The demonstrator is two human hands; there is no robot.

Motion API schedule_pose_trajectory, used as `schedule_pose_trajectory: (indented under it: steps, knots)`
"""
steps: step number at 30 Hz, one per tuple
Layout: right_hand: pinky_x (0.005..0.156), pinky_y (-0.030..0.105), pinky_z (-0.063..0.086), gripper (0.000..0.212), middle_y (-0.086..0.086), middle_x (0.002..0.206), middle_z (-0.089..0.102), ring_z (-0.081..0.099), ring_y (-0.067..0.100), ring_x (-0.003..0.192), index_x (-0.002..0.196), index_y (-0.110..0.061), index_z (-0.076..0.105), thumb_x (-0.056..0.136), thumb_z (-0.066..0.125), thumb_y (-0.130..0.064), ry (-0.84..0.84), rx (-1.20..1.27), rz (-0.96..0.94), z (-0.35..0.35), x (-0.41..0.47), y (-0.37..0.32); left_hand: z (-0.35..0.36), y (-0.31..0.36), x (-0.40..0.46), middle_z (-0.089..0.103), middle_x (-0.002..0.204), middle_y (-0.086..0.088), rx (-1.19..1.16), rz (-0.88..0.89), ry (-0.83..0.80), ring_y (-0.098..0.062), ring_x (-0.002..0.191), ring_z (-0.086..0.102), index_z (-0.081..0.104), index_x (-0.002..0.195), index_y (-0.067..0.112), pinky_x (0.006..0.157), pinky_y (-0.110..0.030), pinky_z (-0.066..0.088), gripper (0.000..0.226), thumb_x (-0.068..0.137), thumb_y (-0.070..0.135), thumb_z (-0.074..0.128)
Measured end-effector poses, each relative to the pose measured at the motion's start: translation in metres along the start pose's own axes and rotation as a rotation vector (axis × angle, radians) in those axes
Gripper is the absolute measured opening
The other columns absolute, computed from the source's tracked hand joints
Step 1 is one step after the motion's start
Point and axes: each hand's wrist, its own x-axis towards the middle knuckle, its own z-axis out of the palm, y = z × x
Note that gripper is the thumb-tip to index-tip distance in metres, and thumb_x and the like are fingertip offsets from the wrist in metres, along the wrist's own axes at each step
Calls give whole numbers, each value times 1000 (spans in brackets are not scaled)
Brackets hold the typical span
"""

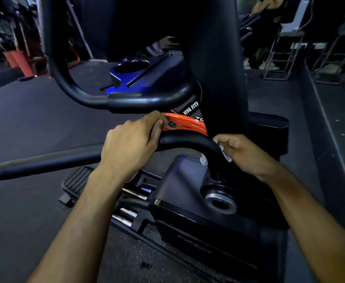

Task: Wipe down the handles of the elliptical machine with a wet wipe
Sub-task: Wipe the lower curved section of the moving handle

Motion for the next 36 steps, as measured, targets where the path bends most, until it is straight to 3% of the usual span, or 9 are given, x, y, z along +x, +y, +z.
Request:
schedule_pose_trajectory:
  steps: [3, 6, 10, 15, 17, 20, 25, 32, 36]
  knots:
    - [75, 30, 51, 30, 1, 92, 76, 67, 9, 81, 101, -15, 69, 106, 42, -2, 131, -73, -44, 9, -14, 21, 4, 15, 1, 75, 102, -6, 49, 65, 0, -47, 95, 67, 51, 120, 39, 71, -42, 38, 40, 105, 61, 22]
    - [86, 46, 54, 27, -4, 94, 72, 68, 15, 92, 109, -23, 67, 104, 45, -10, 324, -219, -67, 24, -25, 29, 5, 20, -2, 74, 97, -9, 86, 62, 10, -47, 95, 67, 56, 117, 36, 70, -41, 36, 49, 103, 67, 20]
    - [85, 26, 51, 40, -8, 99, 68, 63, 5, 92, 132, -28, 61, 103, 45, -6, 485, -171, -53, 49, -42, 22, 4, 16, -5, 73, 90, -10, 119, 80, 23, -46, 88, 68, 58, 109, 30, 68, -42, 41, 56, 102, 67, 16]
    - [101, 7, 39, 57, -7, 133, 64, 55, -7, 120, 142, -22, 57, 97, 42, 11, 703, -66, -71, 83, -47, 3, 1, 18, -9, 73, 94, -11, 120, 88, 22, -47, 90, 67, 60, 102, 25, 66, -38, 35, 49, 107, 60, 26]
    - [104, 8, 38, 55, -4, 135, 61, 52, -10, 122, 142, -15, 56, 97, 40, 12, 770, -111, -167, 89, -36, -8, -1, 19, -9, 73, 98, -11, 122, 82, -4, -48, 94, 66, 60, 102, 25, 68, -38, 33, 46, 107, 58, 28]
    - [113, 18, 37, 53, 3, 143, 54, 50, 4, 132, 146, -6, 50, 96, 39, 12, 813, -244, -310, 103, -33, -6, -8, 16, -10, 73, 112, -8, 110, 110, -58, -45, 103, 65, 62, 112, 29, 71, -38, 33, 42, 108, 55, 29]
    - [105, 17, 43, 46, -5, 135, 63, 59, 10, 124, 139, -13, 59, 102, 39, 4, 932, -204, -122, 102, -34, 0, -17, 1, -18, 65, 137, 4, -26, 253, -114, -30, 124, 60, 53, 144, 33, 84, -41, 47, 39, 109, 39, 38]
    - [112, 20, 37, 48, 10, 136, 60, 53, 18, 128, 139, -3, 58, 96, 42, 13, 850, -549, -370, 119, -14, -35, -31, -43, -25, 60, 144, 8, -193, 302, -177, -29, 128, 57, 51, 149, 34, 94, -46, 50, 42, 109, 28, 41]
    - [108, 23, 43, 42, 1, 130, 66, 61, 16, 121, 133, -12, 63, 100, 42, 5, 1005, -374, -121, 110, -12, -38, -38, -70, -38, 61, 139, 8, -201, 323, -145, -24, 126, 56, 51, 148, 30, 91, -41, 47, 41, 108, 26, 46]
